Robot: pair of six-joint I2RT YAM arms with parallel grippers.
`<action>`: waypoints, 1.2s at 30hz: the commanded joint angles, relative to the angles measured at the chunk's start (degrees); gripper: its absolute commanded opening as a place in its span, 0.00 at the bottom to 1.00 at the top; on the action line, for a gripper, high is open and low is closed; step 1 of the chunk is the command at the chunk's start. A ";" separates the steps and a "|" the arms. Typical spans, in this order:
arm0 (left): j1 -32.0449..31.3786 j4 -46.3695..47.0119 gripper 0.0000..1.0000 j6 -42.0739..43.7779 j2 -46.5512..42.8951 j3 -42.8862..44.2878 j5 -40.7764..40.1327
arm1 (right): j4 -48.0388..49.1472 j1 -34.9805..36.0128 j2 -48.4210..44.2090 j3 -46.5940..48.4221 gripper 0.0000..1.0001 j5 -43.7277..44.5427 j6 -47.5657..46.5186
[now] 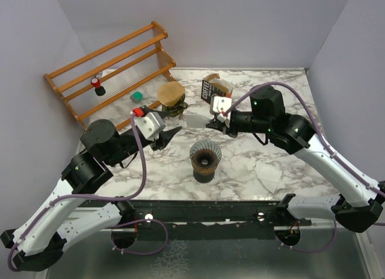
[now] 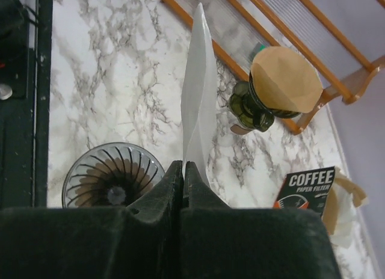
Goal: Place the coffee filter in the dripper
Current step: Place the coffee filter in the coffee dripper.
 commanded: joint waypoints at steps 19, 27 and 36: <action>0.10 -24.14 0.63 -12.93 17.06 24.87 17.80 | -22.21 12.38 5.99 8.71 0.00 6.11 -39.10; -0.58 -28.28 0.60 -12.13 18.95 22.77 15.99 | -23.91 15.34 8.21 11.82 0.01 9.96 -38.54; -1.28 -30.86 0.59 -12.61 19.91 19.93 11.53 | -22.28 15.53 7.47 10.32 0.00 10.66 -38.23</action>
